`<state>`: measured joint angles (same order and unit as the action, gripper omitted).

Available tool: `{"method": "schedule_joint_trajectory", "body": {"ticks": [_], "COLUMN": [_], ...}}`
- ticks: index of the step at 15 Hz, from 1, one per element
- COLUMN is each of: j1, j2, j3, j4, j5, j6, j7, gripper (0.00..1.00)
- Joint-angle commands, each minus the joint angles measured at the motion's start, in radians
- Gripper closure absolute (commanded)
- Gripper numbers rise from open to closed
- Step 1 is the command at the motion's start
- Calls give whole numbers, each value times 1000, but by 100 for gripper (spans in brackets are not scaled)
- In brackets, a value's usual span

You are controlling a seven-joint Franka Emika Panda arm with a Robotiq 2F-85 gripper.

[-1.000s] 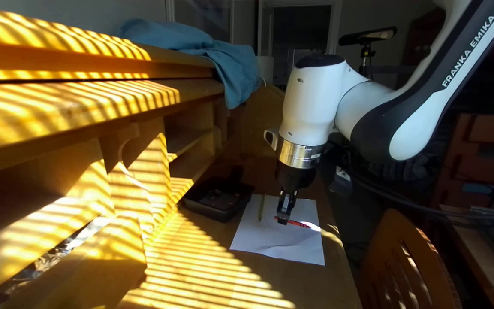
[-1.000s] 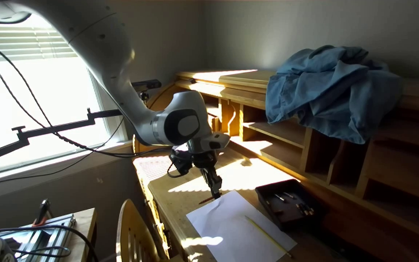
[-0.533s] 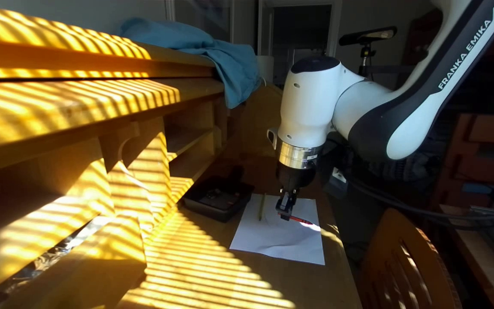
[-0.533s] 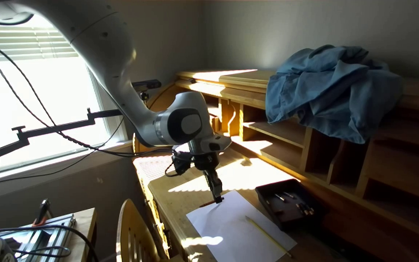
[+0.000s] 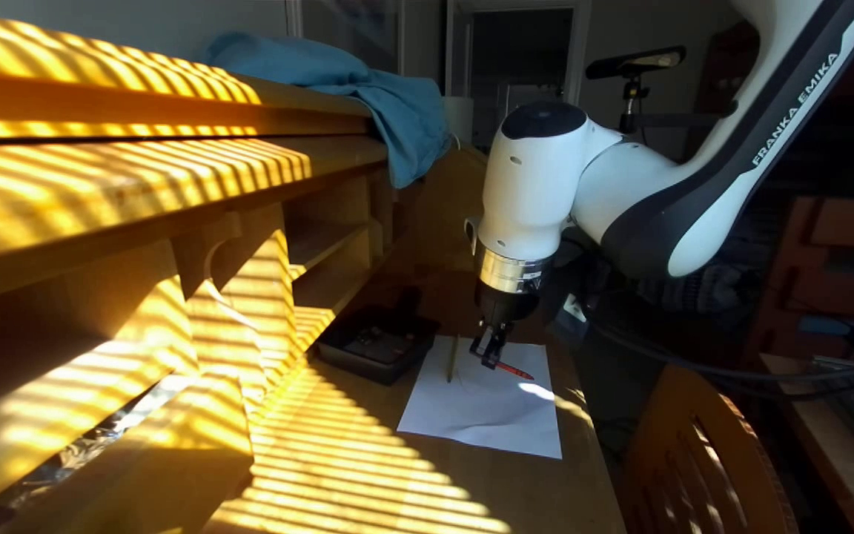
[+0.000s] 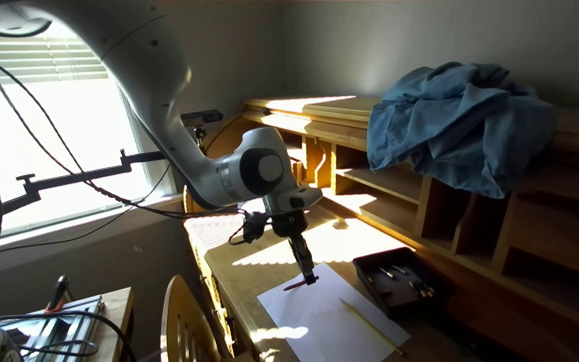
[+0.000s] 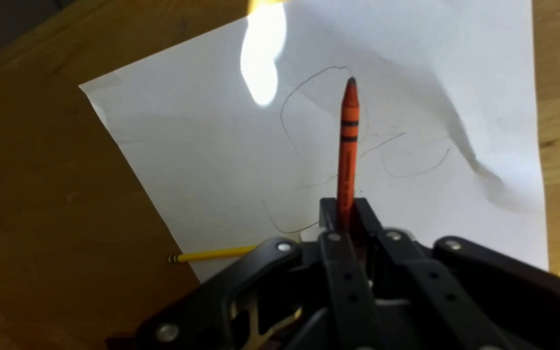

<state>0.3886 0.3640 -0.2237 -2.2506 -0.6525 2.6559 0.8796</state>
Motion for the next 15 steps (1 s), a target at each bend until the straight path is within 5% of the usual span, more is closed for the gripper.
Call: {"method": "schedule_joint_trajectory", "body": {"ticks": [1, 6, 7, 15], "j1": [-4, -35, -68, -91], "j2": [2, 4, -4, 18], "j3": [-6, 36, 65, 100], "j4": [24, 51, 36, 74], "j5": [-119, -211, -187, -184], "j6": [-38, -137, -117, -233], "j7": [119, 268, 220, 293], "gripper": [98, 98, 91, 98]}}
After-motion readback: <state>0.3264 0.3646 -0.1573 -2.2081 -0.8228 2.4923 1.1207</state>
